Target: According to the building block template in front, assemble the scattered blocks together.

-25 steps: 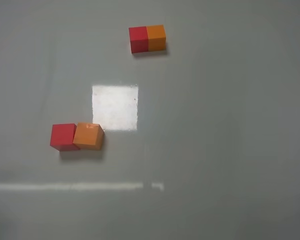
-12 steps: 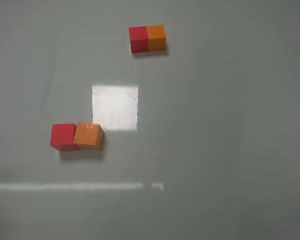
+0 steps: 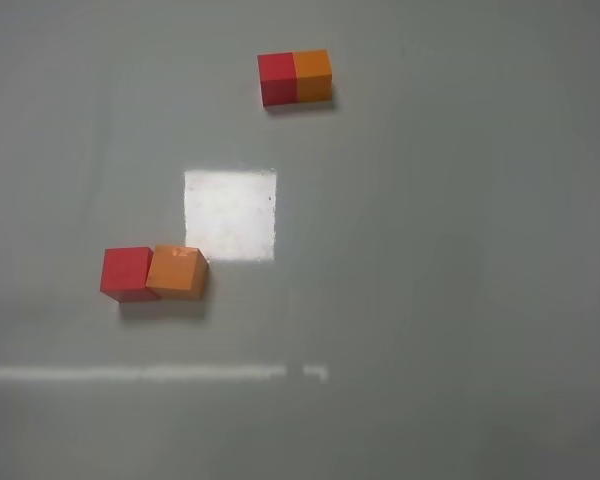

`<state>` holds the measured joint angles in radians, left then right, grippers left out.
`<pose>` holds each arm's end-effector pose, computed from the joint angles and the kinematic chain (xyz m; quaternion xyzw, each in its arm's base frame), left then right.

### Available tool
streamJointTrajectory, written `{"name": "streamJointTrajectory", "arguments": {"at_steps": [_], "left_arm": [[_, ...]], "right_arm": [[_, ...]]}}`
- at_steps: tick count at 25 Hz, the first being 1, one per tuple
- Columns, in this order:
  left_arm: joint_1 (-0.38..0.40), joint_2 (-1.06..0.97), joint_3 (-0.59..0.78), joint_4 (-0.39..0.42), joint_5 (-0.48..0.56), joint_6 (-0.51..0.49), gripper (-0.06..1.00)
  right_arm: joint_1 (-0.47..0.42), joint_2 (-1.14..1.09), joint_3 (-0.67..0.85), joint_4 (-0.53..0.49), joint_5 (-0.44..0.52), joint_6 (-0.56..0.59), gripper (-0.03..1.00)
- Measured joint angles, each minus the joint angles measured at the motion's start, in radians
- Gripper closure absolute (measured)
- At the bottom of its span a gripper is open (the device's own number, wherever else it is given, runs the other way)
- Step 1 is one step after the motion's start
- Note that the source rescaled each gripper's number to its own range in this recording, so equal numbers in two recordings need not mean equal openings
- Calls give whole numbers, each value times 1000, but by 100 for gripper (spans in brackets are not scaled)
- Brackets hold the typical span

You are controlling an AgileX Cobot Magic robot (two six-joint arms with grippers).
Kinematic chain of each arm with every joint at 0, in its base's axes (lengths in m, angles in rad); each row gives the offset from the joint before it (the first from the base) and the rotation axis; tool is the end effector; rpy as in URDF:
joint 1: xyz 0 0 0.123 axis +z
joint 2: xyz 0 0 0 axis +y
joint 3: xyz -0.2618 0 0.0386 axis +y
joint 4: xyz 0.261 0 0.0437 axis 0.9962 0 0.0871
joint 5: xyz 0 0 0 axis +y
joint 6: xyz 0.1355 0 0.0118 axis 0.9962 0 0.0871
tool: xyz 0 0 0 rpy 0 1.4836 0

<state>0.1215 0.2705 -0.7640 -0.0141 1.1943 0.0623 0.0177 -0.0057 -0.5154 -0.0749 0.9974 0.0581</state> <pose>0.0780 0.0077 0.3139 -0.0256 0.8873 0.0353 0.4592 0.0684 -0.0073 0.2766 0.0174 0.8297 -0.0163 0.5577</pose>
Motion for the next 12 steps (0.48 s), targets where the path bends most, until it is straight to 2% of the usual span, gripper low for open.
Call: {"name": "streamJointTrajectory", "arguments": {"at_steps": [3,6,9,12], "left_arm": [[0,173,-161,-6,24,20,19],[0,335,-335,-43,24,98,19],[0,480,-476,-104,23,173,5],[-1,609,-575,-194,22,243,-3]], "right_arm": [[0,0,0,0,-1,0,15],[0,0,0,0,-1,1,15],[0,0,0,0,-1,1,15],[0,0,0,0,-3,0,15]]}}
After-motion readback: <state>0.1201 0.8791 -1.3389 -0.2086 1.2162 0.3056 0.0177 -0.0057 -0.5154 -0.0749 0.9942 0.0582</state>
